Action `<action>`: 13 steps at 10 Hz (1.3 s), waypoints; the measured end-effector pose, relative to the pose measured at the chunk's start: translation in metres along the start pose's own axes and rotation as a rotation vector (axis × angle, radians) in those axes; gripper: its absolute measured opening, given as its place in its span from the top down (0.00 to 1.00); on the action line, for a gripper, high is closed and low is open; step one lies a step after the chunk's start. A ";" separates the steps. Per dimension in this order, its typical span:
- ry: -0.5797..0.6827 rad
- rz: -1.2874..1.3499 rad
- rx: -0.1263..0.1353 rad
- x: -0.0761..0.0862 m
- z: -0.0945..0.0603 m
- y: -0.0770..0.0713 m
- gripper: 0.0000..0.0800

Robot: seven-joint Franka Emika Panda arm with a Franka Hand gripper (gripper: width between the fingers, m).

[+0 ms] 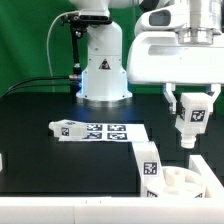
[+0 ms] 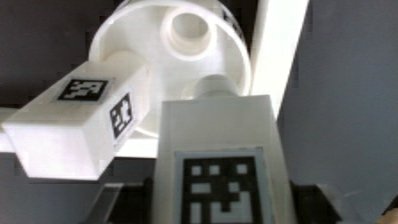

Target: Assemble stool

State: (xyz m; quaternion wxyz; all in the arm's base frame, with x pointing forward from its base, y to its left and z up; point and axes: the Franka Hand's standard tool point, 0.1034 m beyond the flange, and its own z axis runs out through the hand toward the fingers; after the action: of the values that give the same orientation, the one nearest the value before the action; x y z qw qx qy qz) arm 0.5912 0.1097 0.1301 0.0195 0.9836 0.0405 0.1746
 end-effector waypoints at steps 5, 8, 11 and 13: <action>-0.036 -0.117 -0.039 0.054 0.019 0.018 0.58; -0.046 -0.113 -0.043 0.046 0.031 0.016 0.58; -0.047 -0.113 -0.037 0.034 0.049 0.003 0.58; -0.049 -0.115 -0.034 0.031 0.052 -0.002 0.58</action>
Offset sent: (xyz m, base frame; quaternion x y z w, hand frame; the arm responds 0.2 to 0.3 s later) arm 0.0526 0.0032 -0.0028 0.0033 -0.0265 -0.1417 0.9895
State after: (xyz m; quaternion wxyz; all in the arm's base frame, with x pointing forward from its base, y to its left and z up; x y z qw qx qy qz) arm 0.6380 0.1134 0.0920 0.0473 0.9832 0.0933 0.1497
